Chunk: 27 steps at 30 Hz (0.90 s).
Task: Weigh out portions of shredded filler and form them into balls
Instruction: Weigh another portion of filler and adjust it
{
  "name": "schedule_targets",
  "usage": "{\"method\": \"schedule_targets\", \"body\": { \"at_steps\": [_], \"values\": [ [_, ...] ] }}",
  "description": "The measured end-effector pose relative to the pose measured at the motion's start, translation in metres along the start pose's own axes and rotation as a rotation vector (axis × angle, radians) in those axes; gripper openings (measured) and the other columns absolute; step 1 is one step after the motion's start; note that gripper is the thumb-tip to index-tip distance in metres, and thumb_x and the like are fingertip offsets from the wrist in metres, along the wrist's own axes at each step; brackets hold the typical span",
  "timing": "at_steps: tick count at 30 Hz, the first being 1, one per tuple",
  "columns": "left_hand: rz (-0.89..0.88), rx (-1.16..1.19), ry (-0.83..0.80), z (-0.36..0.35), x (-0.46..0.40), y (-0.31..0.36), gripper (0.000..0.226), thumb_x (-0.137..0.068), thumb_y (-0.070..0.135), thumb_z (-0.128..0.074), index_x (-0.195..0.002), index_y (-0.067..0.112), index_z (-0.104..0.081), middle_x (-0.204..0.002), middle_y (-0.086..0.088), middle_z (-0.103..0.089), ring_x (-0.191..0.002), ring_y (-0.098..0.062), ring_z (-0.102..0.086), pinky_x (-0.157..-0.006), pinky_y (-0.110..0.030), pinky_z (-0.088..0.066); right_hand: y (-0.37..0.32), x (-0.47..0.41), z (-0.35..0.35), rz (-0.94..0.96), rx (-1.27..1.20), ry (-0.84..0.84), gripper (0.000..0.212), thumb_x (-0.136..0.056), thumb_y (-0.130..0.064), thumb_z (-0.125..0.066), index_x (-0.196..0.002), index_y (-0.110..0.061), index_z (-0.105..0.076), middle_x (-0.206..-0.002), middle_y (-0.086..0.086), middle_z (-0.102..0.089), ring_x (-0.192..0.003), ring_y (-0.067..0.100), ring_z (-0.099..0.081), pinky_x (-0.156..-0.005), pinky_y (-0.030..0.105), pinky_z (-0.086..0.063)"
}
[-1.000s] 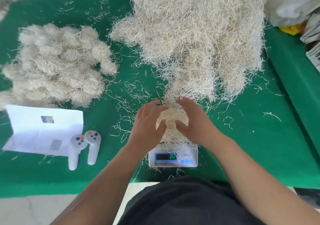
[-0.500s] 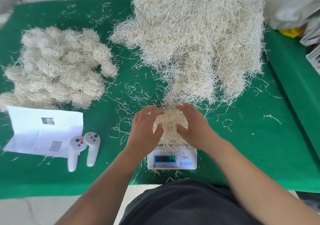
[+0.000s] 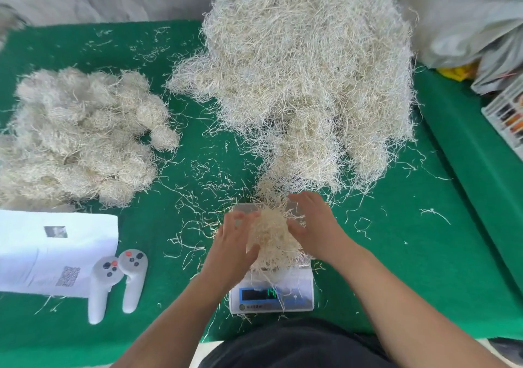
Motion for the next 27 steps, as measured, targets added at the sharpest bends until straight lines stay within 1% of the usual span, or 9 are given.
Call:
{"method": "schedule_targets", "body": {
  "at_steps": [3,7,8,11,16,19,22,24,27],
  "values": [
    [0.022,0.016,0.030,0.009,-0.011,0.008,0.078,-0.089,0.036,-0.062,-0.151,0.054,-0.019,-0.146,0.016,-0.026,-0.137,-0.018,-0.029,-0.120,-0.049,-0.025,0.005,-0.029,0.011,-0.078,-0.053,0.070,0.052,-0.097,-0.022,-0.064,-0.147,-0.032,-0.052,-0.153,0.005,-0.036,-0.136,0.025,-0.041,-0.114,0.037,-0.038],
    [0.053,0.156,0.252,0.043,-0.021,0.021,0.081,-0.069,0.048,-0.044,-0.146,0.057,-0.024,-0.133,0.023,-0.025,-0.122,-0.009,-0.021,-0.103,-0.043,-0.023,0.022,-0.076,0.013,-0.346,-0.106,0.024,0.054,-0.097,-0.033,-0.061,-0.146,-0.051,-0.047,-0.165,0.006,-0.018,-0.147,0.037,-0.023,-0.106,0.046,-0.040],
    [0.057,0.190,0.313,0.052,-0.025,0.024,0.075,-0.070,0.047,-0.045,-0.144,0.054,-0.029,-0.130,0.024,-0.026,-0.121,-0.007,-0.023,-0.102,-0.042,-0.023,0.026,-0.085,0.013,-0.438,-0.217,-0.003,0.055,-0.098,-0.035,-0.059,-0.149,-0.051,-0.045,-0.169,0.004,-0.014,-0.148,0.037,-0.025,-0.100,0.043,-0.043],
    [0.063,0.243,0.347,0.066,-0.042,0.032,0.060,-0.081,0.040,-0.052,-0.138,0.051,-0.037,-0.128,0.027,-0.029,-0.124,-0.002,-0.026,-0.108,-0.042,-0.024,0.031,-0.106,0.009,-0.564,-0.586,-0.095,0.057,-0.103,-0.031,-0.056,-0.158,-0.032,-0.039,-0.170,0.006,-0.025,-0.149,0.037,-0.033,-0.117,0.058,-0.034],
    [0.039,0.301,0.229,0.070,-0.073,0.038,0.041,-0.094,0.039,-0.056,-0.128,0.058,-0.044,-0.130,0.035,-0.039,-0.130,-0.002,-0.037,-0.116,-0.045,-0.034,0.011,-0.110,0.050,-0.282,-0.371,0.226,0.044,-0.104,-0.024,-0.057,-0.148,-0.020,-0.056,-0.155,0.003,-0.052,-0.098,0.004,-0.059,-0.112,0.036,-0.041],
    [0.017,0.271,0.188,0.070,-0.101,0.050,0.055,-0.092,0.040,-0.067,-0.140,0.052,-0.041,-0.140,0.026,-0.041,-0.134,-0.005,-0.035,-0.121,-0.049,-0.031,-0.014,-0.087,0.078,-0.032,-0.280,0.470,0.033,-0.102,-0.018,-0.060,-0.134,-0.022,-0.068,-0.134,-0.008,-0.065,-0.117,0.000,-0.054,-0.106,0.018,-0.037],
    [-0.081,0.142,0.134,0.076,-0.134,0.083,0.081,-0.082,0.051,-0.070,-0.152,0.049,-0.030,-0.152,0.019,-0.033,-0.138,-0.009,-0.027,-0.117,-0.038,-0.018,-0.044,-0.066,0.092,0.181,-0.245,0.611,0.028,-0.096,-0.008,-0.068,-0.119,-0.020,-0.075,-0.112,-0.014,-0.069,-0.107,0.007,-0.060,-0.099,0.030,-0.045],
    [-0.139,-0.005,0.164,0.086,-0.152,0.101,0.068,-0.079,0.052,-0.063,-0.144,0.039,-0.049,-0.146,0.014,-0.044,-0.136,-0.014,-0.037,-0.113,-0.033,-0.021,-0.053,-0.064,0.096,0.243,-0.270,0.598,0.030,-0.095,-0.008,-0.069,-0.123,-0.019,-0.071,-0.112,-0.015,-0.068,-0.103,0.005,-0.060,-0.094,0.030,-0.050],
    [-0.156,0.055,0.238,0.106,-0.165,0.104,0.045,-0.085,0.046,-0.068,-0.128,0.036,-0.065,-0.133,0.018,-0.053,-0.118,-0.001,-0.041,-0.105,-0.026,-0.032,-0.045,-0.069,0.100,0.204,-0.470,0.526,0.067,-0.093,-0.008,-0.071,-0.150,-0.023,-0.041,-0.122,-0.015,-0.055,-0.108,-0.001,-0.055,-0.087,0.015,-0.049]
  ]
}}
Point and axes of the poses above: each hand's wrist, its own x-axis away from the middle knuckle, its own z-axis out of the back of the hand, y = z × x, the point moved 7 cm from there along -x, towards the middle knuckle
